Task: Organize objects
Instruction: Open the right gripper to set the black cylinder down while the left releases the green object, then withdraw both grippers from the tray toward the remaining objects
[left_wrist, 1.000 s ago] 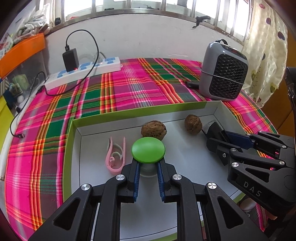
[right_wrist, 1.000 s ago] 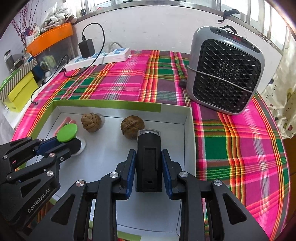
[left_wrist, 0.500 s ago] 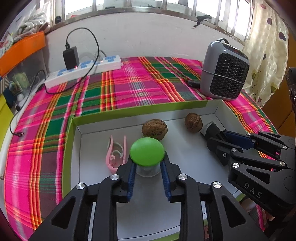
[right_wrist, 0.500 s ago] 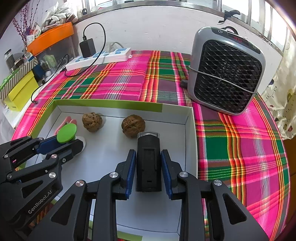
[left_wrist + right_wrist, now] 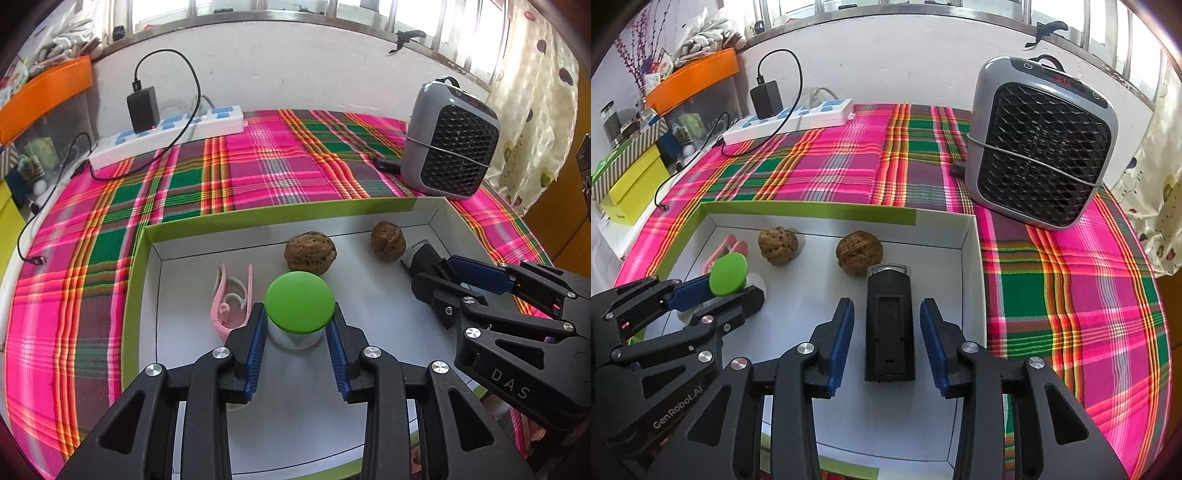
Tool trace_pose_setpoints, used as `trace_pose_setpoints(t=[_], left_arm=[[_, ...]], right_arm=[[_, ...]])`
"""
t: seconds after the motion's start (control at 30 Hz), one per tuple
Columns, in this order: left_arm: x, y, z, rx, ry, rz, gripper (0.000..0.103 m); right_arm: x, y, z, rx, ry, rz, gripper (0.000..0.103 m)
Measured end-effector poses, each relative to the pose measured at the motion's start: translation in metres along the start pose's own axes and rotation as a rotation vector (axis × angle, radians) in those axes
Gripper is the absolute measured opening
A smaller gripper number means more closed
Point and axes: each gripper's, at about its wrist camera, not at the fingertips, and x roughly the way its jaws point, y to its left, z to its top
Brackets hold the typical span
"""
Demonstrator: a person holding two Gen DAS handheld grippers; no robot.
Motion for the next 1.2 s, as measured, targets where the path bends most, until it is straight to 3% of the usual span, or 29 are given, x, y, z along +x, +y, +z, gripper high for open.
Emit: trace_pose_setpoints(t=[0.23, 1.2], left_arm=[[-0.008, -0.004, -0.002, 0.003, -0.014, 0.003, 0.033], [-0.075, -0.017, -0.039, 0.003, -0.127, 0.080, 0.036]], right_arm=[[-0.005, -0.002, -0.001, 0.016, -0.018, -0.001, 0.044], [-0.070, -0.003, -0.041, 0.050, -0.155, -0.008, 0.045]])
